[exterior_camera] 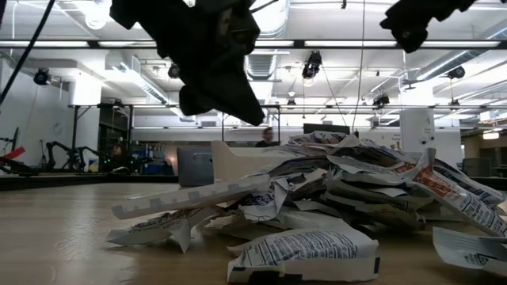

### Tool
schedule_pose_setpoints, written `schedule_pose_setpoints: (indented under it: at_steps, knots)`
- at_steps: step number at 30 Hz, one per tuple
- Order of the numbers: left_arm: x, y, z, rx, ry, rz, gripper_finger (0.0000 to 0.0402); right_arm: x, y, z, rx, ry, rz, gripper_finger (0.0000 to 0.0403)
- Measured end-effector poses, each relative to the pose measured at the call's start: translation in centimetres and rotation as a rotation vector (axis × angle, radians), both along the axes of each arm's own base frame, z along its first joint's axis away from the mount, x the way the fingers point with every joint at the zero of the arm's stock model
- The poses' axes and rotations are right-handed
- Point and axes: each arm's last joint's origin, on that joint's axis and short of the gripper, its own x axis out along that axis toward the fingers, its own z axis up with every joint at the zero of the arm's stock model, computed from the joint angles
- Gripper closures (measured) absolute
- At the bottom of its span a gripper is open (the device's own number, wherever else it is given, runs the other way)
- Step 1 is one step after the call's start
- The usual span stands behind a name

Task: Pick & Place First Aid Supplies
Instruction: Put the white alcohol pad into the right black bin

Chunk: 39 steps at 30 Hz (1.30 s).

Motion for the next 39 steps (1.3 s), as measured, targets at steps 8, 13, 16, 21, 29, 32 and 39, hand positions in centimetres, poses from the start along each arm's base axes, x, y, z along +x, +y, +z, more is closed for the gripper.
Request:
schedule_pose_setpoints:
  at_steps: [8,13,16,21,29,32,39]
  knots:
    - [1.9,-0.4,-0.5,0.019,0.053,0.017,0.0374,-2.0,0.2,-1.4,0.023,-0.069,-0.007,0.0304]
    - [2.5,-0.5,-1.0,0.023,0.145,0.019,0.0374,-3.1,0.4,-1.9,0.022,-0.105,-0.007,0.0301]
    - [2.6,-0.6,-1.3,0.005,0.175,0.014,0.0374,-3.6,0.4,-2.3,0.019,-0.126,-0.007,0.0301]
    - [2.7,-0.7,-1.7,-0.029,0.187,0.008,0.0374,-4.5,0.5,-3.1,0.035,-0.148,-0.013,0.0309]
    - [2.9,-0.8,-2.6,-0.071,0.219,0.017,0.0374,-5.3,0.6,-4.1,0.056,-0.181,-0.020,0.0316]
    - [2.9,-0.8,-2.6,-0.083,0.220,0.032,0.0374,-5.5,0.6,-4.0,0.054,-0.191,-0.019,0.0312]
    - [2.9,-0.8,-2.6,-0.113,0.222,0.059,0.0374,-5.5,0.6,-4.0,0.051,-0.190,-0.018,0.0304]
